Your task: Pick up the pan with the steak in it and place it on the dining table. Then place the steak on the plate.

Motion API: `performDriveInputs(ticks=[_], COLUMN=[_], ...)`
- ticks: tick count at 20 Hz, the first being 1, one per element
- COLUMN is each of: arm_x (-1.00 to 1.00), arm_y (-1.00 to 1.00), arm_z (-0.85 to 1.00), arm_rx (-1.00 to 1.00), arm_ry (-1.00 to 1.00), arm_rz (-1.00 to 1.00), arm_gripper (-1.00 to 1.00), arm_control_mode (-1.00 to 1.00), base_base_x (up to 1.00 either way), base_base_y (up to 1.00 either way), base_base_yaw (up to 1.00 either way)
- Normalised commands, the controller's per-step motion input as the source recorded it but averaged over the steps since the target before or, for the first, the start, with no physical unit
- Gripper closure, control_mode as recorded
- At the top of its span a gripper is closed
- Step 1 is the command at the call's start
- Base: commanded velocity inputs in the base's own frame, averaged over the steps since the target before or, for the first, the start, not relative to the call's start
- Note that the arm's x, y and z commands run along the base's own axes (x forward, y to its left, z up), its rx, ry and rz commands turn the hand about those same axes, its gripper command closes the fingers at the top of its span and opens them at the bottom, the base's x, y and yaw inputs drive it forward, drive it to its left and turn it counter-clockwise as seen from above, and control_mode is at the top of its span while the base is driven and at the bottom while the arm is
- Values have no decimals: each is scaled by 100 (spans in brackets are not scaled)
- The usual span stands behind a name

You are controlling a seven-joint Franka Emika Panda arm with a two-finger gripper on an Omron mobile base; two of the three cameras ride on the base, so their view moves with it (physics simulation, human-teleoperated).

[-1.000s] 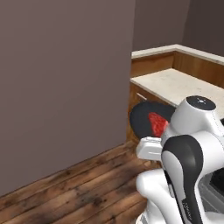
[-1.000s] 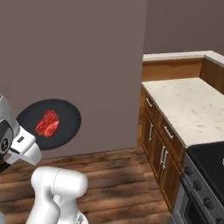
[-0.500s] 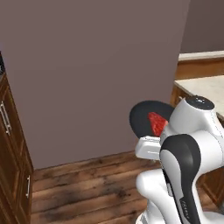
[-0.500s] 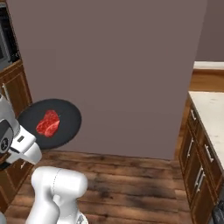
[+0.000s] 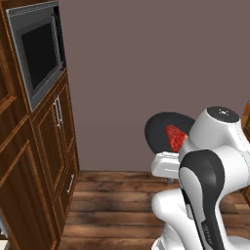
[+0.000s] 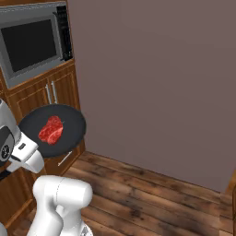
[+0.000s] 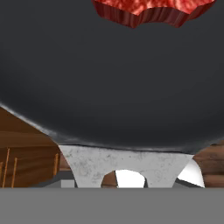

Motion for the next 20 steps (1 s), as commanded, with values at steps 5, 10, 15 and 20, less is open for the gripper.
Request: performDriveInputs(ticks=[5,10,15,20], arm_x=[0,0,0,0], arm_y=[0,0,0,0], arm_z=[0,0,0,0], arm_rx=[0,0,0,0], arm_ry=[0,0,0,0], arm_rz=[0,0,0,0], arm_gripper=[100,100,100,100], arm_control_mode=[100,100,100,100], base_base_x=[-6,-6,-6,-6], base_base_y=[0,0,0,0], base_base_yaw=[50,50,50,50])
